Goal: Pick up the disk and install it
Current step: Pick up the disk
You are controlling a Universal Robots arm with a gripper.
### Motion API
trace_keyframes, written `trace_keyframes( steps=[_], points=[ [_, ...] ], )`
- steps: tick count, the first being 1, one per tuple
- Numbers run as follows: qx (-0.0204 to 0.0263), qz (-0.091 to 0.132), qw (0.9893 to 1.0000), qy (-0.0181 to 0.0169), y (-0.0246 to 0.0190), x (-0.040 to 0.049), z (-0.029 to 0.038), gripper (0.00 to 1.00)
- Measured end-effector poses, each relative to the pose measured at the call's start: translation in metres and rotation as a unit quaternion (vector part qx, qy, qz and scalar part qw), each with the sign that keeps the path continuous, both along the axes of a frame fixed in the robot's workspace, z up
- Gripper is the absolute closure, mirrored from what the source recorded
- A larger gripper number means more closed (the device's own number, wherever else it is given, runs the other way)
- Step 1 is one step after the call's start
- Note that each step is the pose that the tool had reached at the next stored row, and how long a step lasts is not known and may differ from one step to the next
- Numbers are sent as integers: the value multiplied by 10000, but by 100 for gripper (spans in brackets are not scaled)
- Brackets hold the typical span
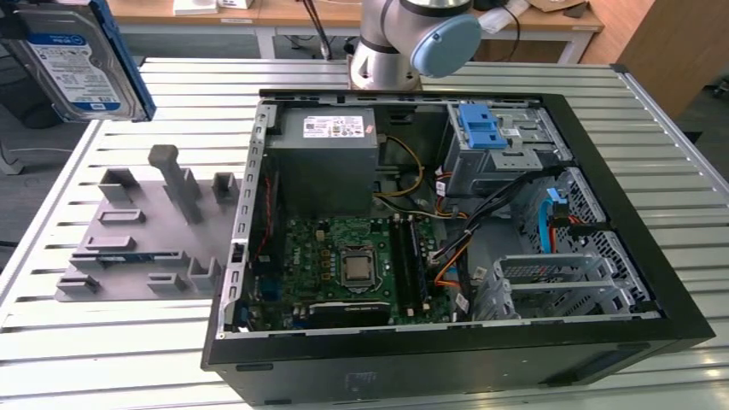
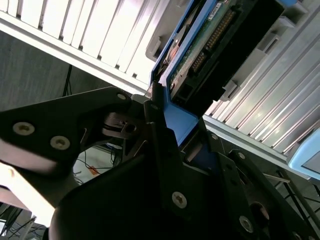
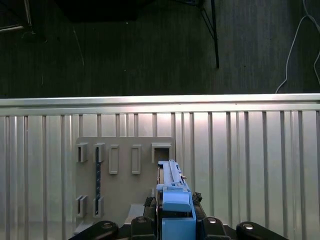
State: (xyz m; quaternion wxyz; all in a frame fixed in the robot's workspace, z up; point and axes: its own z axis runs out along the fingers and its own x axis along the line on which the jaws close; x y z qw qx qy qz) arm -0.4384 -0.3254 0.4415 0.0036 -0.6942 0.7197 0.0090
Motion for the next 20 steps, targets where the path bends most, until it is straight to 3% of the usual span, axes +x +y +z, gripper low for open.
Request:
trace_keyframes(
  steps=[20],
  points=[
    [0, 0, 10000, -8, 0, 0, 268, 64]
  ],
)
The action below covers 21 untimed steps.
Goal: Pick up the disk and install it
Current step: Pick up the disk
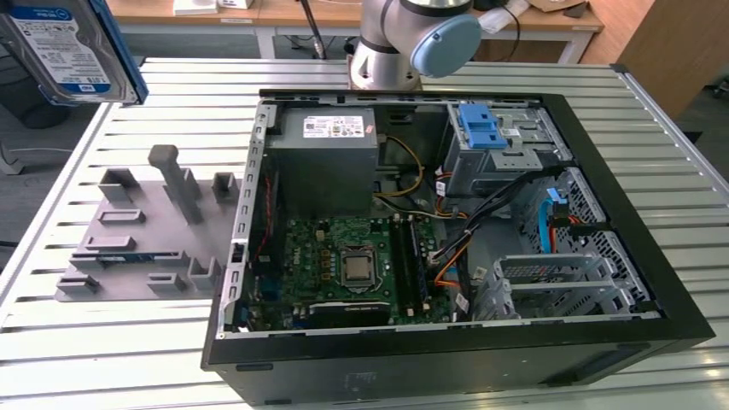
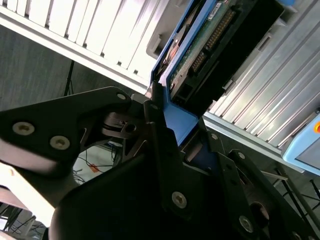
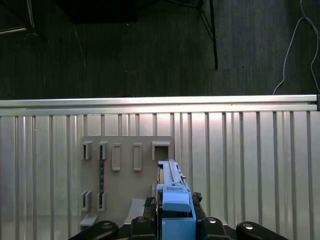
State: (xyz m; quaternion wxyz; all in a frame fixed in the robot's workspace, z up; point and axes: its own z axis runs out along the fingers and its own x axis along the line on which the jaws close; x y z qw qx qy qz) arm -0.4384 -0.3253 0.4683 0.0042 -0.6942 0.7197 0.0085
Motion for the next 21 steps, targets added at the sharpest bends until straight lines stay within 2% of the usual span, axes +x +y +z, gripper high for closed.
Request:
trace_keyframes(
  steps=[5, 13, 21],
  points=[
    [0, 0, 10000, -3, 0, 0, 55, 64],
    [0, 0, 10000, -2, 0, 14, 58, 64],
    [0, 0, 10000, -3, -38, 69, 58, 64]
  ],
)
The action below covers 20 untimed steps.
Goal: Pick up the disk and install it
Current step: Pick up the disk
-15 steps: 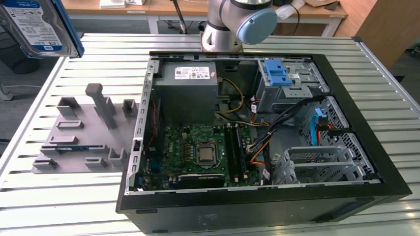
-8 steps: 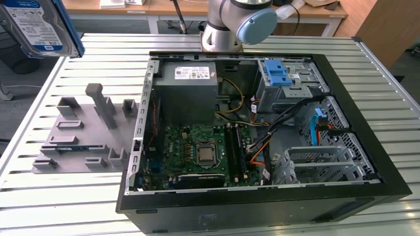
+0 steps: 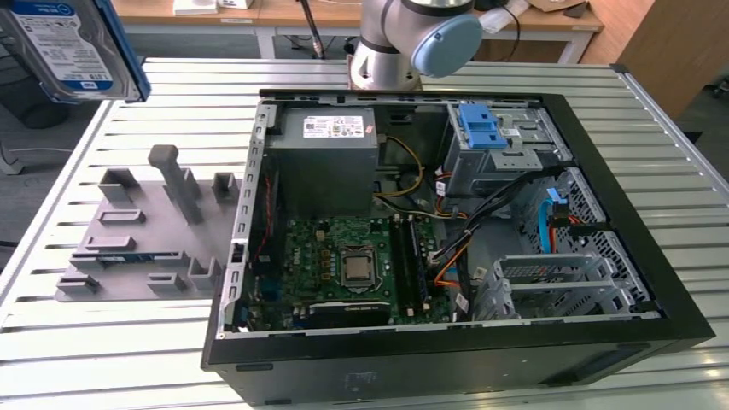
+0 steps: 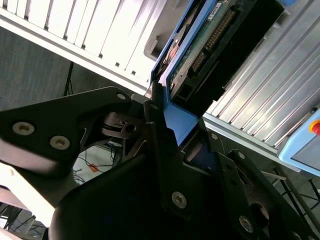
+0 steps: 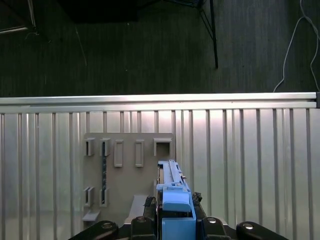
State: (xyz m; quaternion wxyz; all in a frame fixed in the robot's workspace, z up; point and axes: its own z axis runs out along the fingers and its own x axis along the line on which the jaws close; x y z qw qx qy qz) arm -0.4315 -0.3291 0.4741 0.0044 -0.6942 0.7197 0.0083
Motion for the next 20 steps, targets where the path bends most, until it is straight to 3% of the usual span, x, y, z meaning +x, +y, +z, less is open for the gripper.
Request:
trace_keyframes(
  steps=[12, 20],
  points=[
    [0, 0, 10000, 0, -106, 82, 0, 64],
    [0, 0, 10000, 0, -112, 181, 0, 64]
  ],
)
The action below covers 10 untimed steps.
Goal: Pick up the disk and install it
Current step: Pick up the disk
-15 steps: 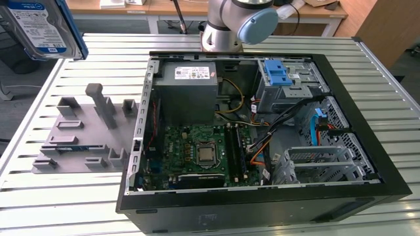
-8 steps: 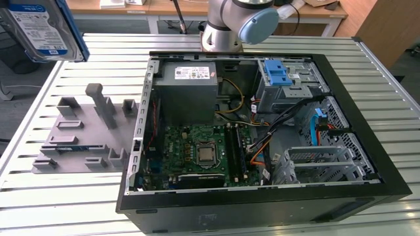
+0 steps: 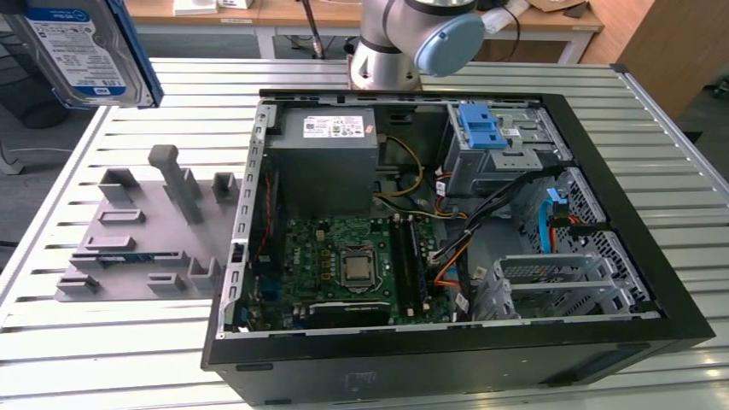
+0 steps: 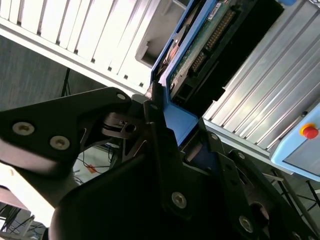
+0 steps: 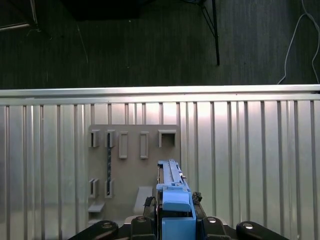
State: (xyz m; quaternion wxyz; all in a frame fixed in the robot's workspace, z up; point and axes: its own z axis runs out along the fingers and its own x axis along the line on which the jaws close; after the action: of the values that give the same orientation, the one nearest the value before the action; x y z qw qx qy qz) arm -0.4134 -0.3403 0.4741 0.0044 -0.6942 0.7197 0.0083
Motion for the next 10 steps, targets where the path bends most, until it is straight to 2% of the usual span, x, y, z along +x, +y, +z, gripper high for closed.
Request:
trace_keyframes(
  steps=[10],
  points=[
    [0, 0, 10000, 0, 0, 71, 0, 64]
  ],
)
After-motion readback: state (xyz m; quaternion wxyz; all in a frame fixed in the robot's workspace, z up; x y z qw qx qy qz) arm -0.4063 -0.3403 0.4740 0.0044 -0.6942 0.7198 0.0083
